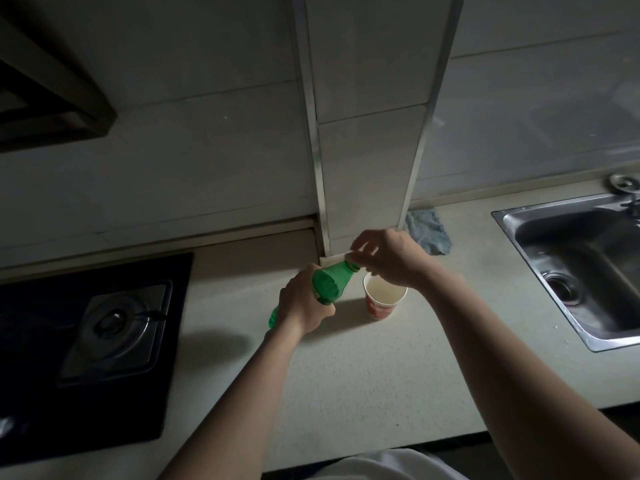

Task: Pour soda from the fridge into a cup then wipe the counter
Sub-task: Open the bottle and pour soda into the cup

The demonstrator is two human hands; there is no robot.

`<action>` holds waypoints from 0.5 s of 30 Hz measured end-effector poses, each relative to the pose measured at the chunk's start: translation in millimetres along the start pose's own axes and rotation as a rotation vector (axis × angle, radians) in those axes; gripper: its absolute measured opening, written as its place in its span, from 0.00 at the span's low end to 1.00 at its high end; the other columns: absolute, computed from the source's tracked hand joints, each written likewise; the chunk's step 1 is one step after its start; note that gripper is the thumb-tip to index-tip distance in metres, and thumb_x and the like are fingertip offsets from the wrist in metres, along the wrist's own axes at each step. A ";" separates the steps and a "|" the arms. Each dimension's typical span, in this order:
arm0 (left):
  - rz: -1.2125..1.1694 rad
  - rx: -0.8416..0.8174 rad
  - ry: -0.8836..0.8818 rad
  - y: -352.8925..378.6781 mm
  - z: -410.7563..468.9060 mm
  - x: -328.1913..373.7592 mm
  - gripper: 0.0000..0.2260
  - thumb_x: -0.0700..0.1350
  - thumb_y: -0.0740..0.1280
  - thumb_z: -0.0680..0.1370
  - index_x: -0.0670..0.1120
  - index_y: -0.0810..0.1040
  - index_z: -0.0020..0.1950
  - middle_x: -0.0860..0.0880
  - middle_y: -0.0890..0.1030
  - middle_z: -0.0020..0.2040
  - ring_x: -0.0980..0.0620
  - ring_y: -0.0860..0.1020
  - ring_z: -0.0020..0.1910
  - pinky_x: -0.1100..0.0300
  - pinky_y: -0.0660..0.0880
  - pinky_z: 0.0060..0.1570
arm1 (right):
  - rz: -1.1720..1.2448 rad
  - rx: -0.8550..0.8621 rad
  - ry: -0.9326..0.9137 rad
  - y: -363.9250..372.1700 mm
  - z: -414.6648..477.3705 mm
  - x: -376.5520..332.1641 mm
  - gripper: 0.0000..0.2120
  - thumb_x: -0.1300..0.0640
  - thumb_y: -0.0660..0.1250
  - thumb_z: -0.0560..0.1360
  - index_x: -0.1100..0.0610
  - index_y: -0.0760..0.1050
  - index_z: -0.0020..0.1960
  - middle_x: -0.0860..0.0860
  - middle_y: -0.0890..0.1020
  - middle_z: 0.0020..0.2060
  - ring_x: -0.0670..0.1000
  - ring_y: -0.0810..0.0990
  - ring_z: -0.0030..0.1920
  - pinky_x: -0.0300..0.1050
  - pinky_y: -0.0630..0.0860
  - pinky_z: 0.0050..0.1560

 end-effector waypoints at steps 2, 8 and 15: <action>0.019 -0.007 0.004 0.0 1.0 1.5 0.18 0.45 0.72 0.64 0.52 0.72 0.51 0.54 0.78 0.44 0.51 0.78 0.43 0.48 0.78 0.49 | -0.027 0.019 -0.029 -0.9 -0.6 -1.5 0.11 0.52 0.66 0.78 0.56 0.78 0.58 0.52 0.84 0.48 0.42 0.82 0.36 0.34 0.79 0.36; 0.044 -0.017 -0.035 -1.4 4.3 -1.3 0.19 0.46 0.73 0.64 0.52 0.71 0.52 0.54 0.77 0.44 0.51 0.77 0.43 0.48 0.78 0.48 | 0.035 0.125 -0.085 -16.9 -4.7 0.9 0.11 0.58 0.70 0.76 0.52 0.79 0.59 0.48 0.84 0.52 0.43 0.82 0.45 0.33 0.79 0.44; 0.168 0.020 0.003 -4.5 10.8 7.0 0.23 0.43 0.77 0.65 0.50 0.72 0.56 0.51 0.79 0.50 0.46 0.76 0.50 0.50 0.73 0.53 | 0.134 0.251 0.018 -38.1 -15.6 37.5 0.12 0.55 0.69 0.77 0.53 0.79 0.60 0.46 0.83 0.46 0.38 0.81 0.41 0.31 0.77 0.44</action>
Point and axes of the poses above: each hand's wrist, its own z-axis towards the middle knuckle, its own y-axis out of the palm, x = y × z, the point moved 10 cm from there along z, towards the middle knuckle
